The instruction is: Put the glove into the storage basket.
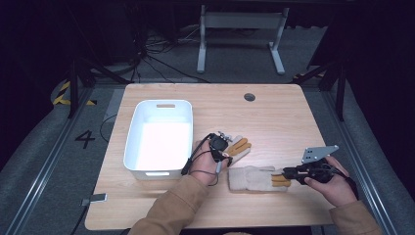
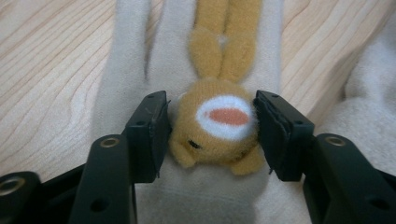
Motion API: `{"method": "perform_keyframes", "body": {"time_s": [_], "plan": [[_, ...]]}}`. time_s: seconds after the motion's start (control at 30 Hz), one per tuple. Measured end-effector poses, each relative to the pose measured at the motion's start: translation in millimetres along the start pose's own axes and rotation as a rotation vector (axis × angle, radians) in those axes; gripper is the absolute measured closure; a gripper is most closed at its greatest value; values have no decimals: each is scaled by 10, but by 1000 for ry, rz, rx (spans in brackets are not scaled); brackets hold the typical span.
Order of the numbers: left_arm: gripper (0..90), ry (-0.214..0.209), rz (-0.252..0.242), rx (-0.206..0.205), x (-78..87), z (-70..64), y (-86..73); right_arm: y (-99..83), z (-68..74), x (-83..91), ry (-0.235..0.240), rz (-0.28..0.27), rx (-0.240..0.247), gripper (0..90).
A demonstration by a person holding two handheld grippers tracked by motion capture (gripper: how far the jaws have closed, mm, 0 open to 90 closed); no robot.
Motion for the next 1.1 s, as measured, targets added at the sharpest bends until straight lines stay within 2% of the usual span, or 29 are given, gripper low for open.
{"method": "perform_keyframes", "body": {"time_s": [0.1, 0.27, 0.57, 0.63, 0.73, 0.8, 0.83, 0.9, 0.93, 1.1], "plan": [[550, 1, -6, -13, 0, 10, 2, 5, 3, 3, -3, -3, 3, 786], [602, 5, -6, -20, 10, 22, 4, -1, -6, 4, -2, -2, 2, 787], [644, 30, -14, -48, 79, 32, 29, 1, -6, 13, -4, -8, 2, 789], [642, 18, -32, -49, 162, 29, 59, -2, -8, 4, -2, -5, 1, 788], [641, 3, -34, -58, 225, 29, 79, -3, -14, -8, 0, -2, 1, 788], [639, -7, -40, -82, 296, 23, 102, 1, -14, -13, 1, -2, 2, 788], [639, -17, -52, -90, 388, 17, 133, 1, -14, -12, 2, -2, 1, 788], [638, -26, -53, -99, 434, 9, 144, -1, -13, -13, 5, -2, 1, 787], [637, -37, -61, -121, 501, -8, 163, -4, -12, -14, 5, 0, 0, 787], [637, -58, -78, -159, 624, -61, 199, -2, -11, -13, 4, -2, 1, 787]]}}
Point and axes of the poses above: each handheld gripper's, and its own axes: x roughly backward along the jaws, y roughly out of its top, z roughly to its left, the point moved 6 cm from there along -x, roughly forward along the jaws, and after that the axes turned 14 degrees about y, right-handed, at the moved point
